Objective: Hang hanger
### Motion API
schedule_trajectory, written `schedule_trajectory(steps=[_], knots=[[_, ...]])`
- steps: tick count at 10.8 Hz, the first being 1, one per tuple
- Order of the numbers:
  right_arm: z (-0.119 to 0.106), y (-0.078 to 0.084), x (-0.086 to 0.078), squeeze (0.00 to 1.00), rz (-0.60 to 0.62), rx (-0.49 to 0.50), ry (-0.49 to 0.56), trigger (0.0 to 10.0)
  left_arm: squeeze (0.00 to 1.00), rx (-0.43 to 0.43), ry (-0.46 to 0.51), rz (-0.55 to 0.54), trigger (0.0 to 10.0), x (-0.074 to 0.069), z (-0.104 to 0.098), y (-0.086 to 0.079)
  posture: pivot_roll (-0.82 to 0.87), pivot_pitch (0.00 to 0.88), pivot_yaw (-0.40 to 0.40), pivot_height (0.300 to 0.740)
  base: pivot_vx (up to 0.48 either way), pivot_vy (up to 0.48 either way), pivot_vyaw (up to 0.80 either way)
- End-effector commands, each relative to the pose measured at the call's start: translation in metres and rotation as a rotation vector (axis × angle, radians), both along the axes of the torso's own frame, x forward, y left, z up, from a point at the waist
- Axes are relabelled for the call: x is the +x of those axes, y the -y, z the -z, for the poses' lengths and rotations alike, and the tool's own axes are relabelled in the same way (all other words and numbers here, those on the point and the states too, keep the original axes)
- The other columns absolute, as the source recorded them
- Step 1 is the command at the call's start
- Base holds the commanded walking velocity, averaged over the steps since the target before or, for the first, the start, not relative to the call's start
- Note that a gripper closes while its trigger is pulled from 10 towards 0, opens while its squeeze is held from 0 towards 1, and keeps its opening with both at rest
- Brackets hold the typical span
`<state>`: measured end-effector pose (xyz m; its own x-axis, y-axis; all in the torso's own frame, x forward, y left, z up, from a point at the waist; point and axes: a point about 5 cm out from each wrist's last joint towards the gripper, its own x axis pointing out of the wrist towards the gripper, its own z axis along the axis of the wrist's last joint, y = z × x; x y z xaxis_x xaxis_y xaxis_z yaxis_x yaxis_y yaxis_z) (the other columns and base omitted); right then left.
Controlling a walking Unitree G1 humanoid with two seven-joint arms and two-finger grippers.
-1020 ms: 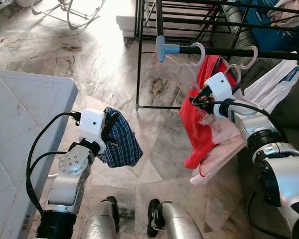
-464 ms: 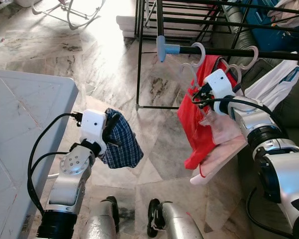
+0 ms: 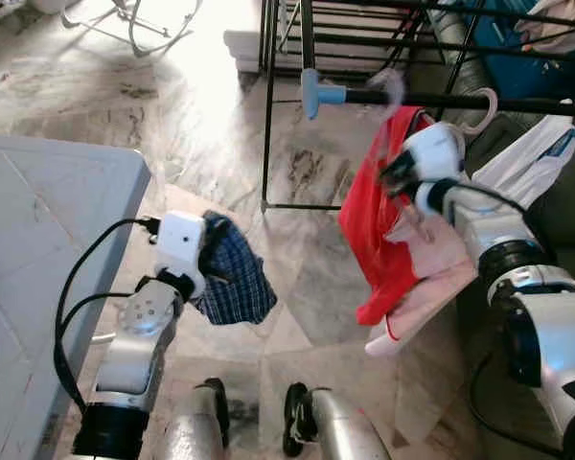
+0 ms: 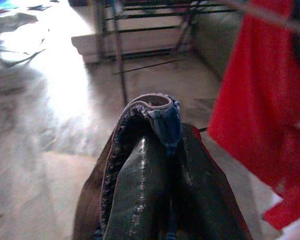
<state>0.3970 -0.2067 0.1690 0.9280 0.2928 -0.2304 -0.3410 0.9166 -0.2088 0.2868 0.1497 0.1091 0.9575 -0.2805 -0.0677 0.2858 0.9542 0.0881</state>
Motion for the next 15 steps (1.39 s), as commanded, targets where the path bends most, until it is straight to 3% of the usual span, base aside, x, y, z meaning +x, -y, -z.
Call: schedule_trajectory(steps=[1, 2, 4, 5, 6, 8, 10, 15], knots=[[-0.007, 0.008, 0.000, 0.00, 0.064, 0.097, 0.069, 0.0, 0.00, 0.014, 0.009, -0.045, 10.0, 0.001, 0.000, -0.006, 0.10, 0.150, -0.137, 0.740, 0.000, 0.000, 0.00], [-0.007, 0.011, -0.004, 0.00, 0.125, 0.221, 0.187, 0.0, 0.00, 0.025, 0.029, -0.083, 10.0, 0.002, -0.001, -0.013, 0.10, 0.140, -0.135, 0.740, 0.000, 0.000, 0.00], [0.022, 0.010, -0.029, 0.00, 0.218, 0.314, 0.311, 0.0, 0.00, 0.041, 0.022, -0.125, 10.0, 0.002, 0.004, -0.018, 0.09, 0.130, -0.113, 0.740, 0.000, 0.000, 0.00], [0.042, 0.003, -0.045, 0.00, 0.238, 0.339, 0.303, 10.0, 0.00, 0.048, 0.019, -0.133, 10.0, 0.001, 0.007, -0.019, 0.09, 0.126, -0.105, 0.740, 0.000, 0.000, 0.00], [0.065, -0.005, -0.062, 0.00, 0.237, 0.357, 0.252, 10.0, 0.00, 0.049, 0.015, -0.118, 10.0, 0.000, 0.009, -0.019, 0.08, 0.124, -0.102, 0.740, 0.000, 0.000, 0.00], [0.088, -0.022, -0.086, 0.00, 0.212, 0.367, 0.201, 10.0, 0.00, 0.056, 0.012, -0.095, 10.0, -0.001, 0.011, -0.015, 0.08, 0.122, -0.097, 0.740, 0.000, 0.000, 0.00], [0.085, -0.032, -0.091, 0.00, 0.206, 0.378, 0.196, 10.0, 0.00, 0.066, 0.020, -0.077, 10.0, 0.000, 0.011, -0.012, 0.08, 0.120, -0.094, 0.740, -0.307, 0.000, 0.00], [0.080, -0.035, -0.090, 0.00, 0.217, 0.376, 0.181, 10.0, 0.00, 0.080, 0.033, -0.062, 10.0, -0.001, 0.009, -0.013, 0.08, 0.124, -0.090, 0.740, -0.319, 0.000, 0.00]])
